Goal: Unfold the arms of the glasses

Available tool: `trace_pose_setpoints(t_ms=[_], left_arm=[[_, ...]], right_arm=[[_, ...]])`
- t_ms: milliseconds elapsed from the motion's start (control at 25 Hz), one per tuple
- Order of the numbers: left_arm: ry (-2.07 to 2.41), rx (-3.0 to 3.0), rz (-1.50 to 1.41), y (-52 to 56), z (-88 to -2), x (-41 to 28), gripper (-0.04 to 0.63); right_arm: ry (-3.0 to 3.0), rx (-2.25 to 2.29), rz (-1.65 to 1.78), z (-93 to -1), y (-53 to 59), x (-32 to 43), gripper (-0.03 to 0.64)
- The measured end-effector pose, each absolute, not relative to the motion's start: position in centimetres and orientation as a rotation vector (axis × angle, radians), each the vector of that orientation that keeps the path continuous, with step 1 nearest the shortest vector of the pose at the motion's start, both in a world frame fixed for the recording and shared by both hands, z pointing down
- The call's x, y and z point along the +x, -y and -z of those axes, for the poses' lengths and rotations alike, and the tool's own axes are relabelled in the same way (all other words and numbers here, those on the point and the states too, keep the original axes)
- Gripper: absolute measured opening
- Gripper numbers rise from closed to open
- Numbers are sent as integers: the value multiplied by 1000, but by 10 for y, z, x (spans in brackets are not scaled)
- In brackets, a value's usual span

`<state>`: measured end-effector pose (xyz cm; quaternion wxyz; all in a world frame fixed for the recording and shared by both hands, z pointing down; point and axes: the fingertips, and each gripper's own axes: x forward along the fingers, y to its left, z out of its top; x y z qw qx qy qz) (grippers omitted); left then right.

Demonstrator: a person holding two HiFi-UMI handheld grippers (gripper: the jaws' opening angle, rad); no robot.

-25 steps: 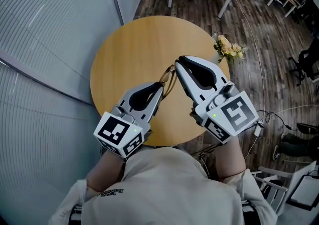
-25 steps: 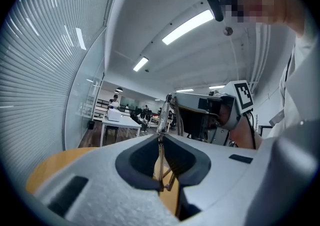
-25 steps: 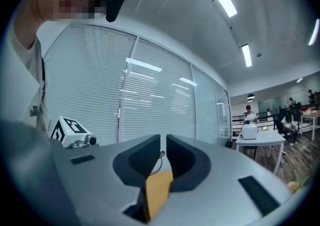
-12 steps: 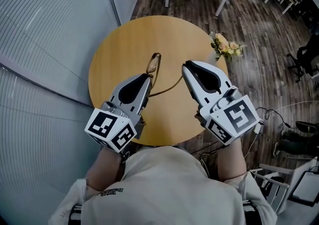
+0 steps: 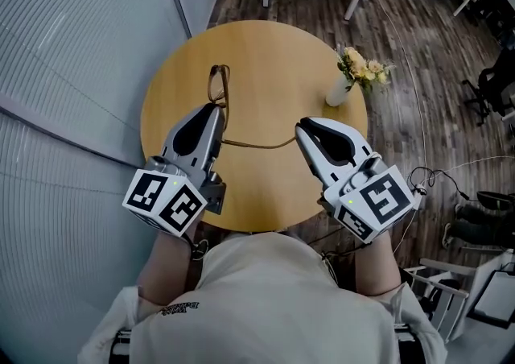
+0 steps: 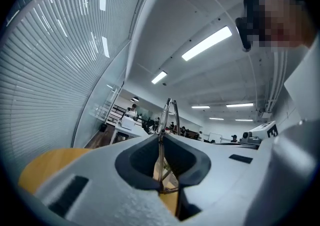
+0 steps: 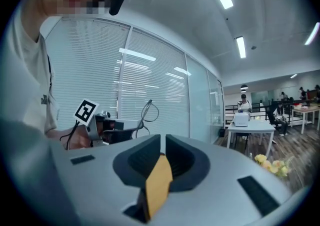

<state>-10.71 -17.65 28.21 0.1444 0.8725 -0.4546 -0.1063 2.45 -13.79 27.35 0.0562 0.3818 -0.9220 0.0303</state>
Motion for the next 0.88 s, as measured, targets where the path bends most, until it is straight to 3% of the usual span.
trace_pose_setpoints(t_ms=[400, 880], left_arm=[[1322, 2542, 290, 175, -282, -104, 44], [1315, 2642, 161, 169, -290, -81, 41]], right_arm=[[2784, 1024, -156, -315, 111, 20, 38], [2795, 968, -7, -288, 115, 25, 40]])
